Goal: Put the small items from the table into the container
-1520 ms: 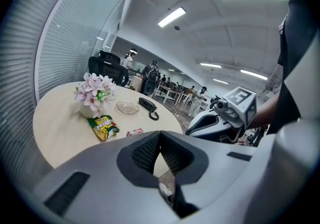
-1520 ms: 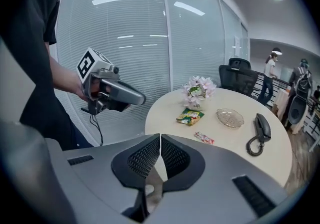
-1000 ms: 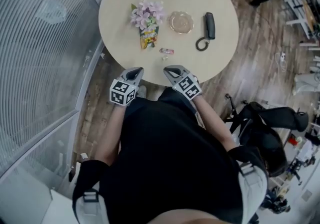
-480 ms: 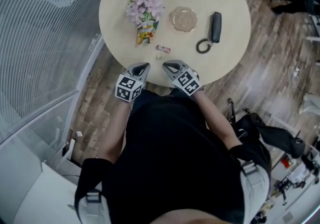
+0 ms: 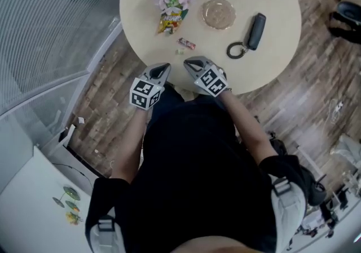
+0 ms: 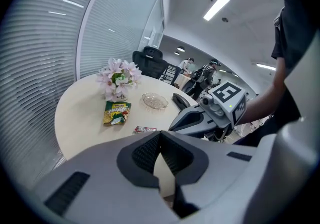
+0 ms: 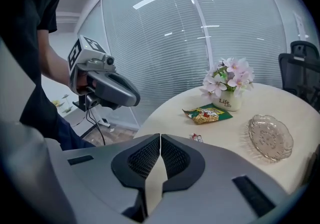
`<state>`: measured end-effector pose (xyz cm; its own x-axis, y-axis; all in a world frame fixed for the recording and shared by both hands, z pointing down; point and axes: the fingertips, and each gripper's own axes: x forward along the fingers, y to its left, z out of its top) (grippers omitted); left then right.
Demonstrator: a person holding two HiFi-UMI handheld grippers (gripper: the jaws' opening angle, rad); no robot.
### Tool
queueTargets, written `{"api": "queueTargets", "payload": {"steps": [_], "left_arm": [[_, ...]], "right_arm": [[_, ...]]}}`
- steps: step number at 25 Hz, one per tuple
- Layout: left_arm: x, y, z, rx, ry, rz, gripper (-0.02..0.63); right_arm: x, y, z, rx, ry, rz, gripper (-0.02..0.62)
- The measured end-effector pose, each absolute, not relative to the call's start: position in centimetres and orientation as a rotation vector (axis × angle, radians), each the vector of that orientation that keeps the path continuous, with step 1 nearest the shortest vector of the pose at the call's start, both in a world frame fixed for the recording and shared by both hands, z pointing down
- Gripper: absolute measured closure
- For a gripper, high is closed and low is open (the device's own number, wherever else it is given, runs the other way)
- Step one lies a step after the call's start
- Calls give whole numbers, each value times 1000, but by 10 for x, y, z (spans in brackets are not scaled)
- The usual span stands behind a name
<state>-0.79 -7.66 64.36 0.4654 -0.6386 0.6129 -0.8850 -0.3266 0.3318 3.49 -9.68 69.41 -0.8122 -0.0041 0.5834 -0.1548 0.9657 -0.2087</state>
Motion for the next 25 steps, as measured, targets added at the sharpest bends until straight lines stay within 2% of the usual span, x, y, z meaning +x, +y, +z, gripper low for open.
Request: {"api": "queueTargets", "payload": {"steps": [13,14,16,25], "left_arm": [[-15,-45,648,1927,-1374,459,603],[-15,-43,649,1918,-1375,459,603],[-14,-39,651,1903,-1374,461,603],[-17,-33,655,1868,-1382,454,603]], "right_arm": [[20,-125,722,33,-2431,107,565],[19,-129,723,24,-2415,61,547],[17,-134,728,-14,-2379,-26,425],[4,-124,760,-286,-2225,-207,399]]}}
